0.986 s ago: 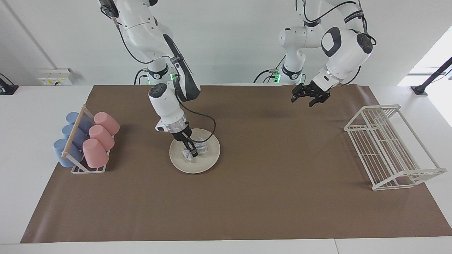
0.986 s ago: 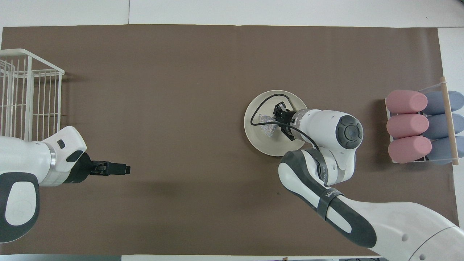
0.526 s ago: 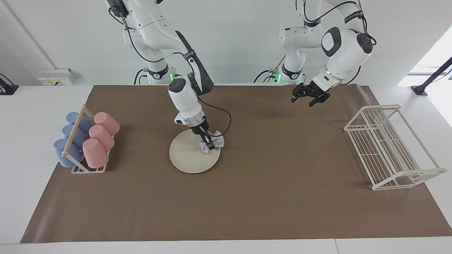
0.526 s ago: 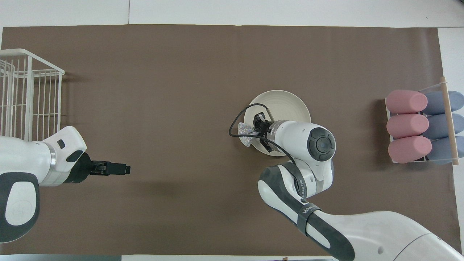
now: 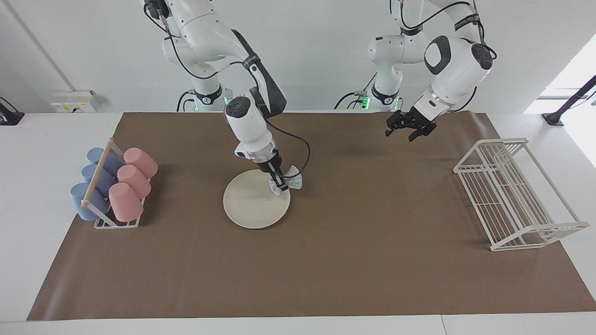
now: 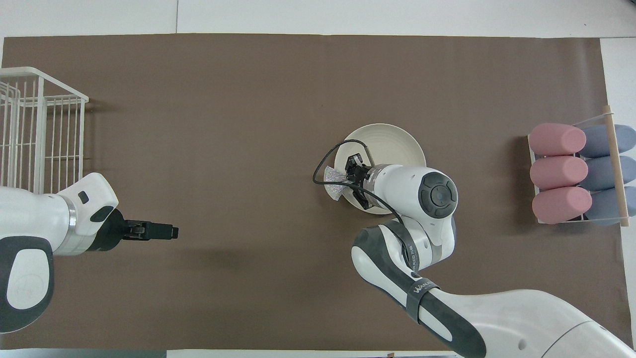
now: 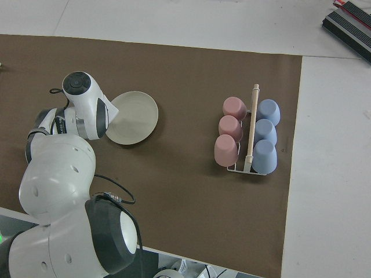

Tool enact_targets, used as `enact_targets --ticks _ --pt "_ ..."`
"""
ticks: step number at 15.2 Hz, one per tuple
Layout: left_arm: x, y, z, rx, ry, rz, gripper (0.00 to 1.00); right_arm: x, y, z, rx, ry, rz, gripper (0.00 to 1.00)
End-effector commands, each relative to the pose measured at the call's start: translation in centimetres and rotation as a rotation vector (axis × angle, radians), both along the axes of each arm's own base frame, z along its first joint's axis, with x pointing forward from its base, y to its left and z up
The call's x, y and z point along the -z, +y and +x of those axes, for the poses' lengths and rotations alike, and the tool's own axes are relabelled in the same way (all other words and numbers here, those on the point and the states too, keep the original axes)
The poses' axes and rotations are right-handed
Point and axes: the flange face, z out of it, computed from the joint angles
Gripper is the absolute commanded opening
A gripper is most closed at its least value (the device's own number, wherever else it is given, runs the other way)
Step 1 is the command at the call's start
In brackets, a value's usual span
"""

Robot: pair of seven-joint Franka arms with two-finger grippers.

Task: Wipe plate with sponge
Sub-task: 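Carry the sponge off the plate toward the left gripper with the right gripper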

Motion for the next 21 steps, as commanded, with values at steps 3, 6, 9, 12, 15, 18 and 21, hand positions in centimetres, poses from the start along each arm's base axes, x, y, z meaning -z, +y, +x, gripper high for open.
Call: enact_targets --ticks 3,6,9,12,15,18,21 --pt "-0.6 -1.0 0.5 -0.171 0.057 -0.180 1.00 -9.5 2.8 -3.1 0.010 0.058 -0.037 0.00" --pt "-1.8 -2.6 0.3 -0.260 0.139 -0.427 1.00 -15.2 5.1 -4.5 0.078 0.098 -0.047 0.00" --pt "-3.1 -4.0 -0.2 -0.286 0.223 -0.624 1.00 -20.3 6.9 -5.6 0.184 0.076 -0.107 0.00" --pt "-4.6 -3.5 -0.5 -0.302 0.302 -0.803 1.00 -22.7 9.6 -8.5 0.194 0.110 -0.163 0.00" --pt "-5.9 -4.9 -0.7 -0.306 0.335 -0.929 1.00 -22.3 11.4 -10.5 0.197 0.105 -0.191 0.00" --pt "-6.1 -5.6 -1.0 -0.327 0.383 -0.974 1.00 -21.6 13.1 -12.2 0.187 0.110 -0.201 0.00" --pt "-5.5 -8.2 -1.4 -0.346 0.439 -0.958 1.00 -21.5 13.1 -12.2 0.187 0.106 -0.206 0.00"
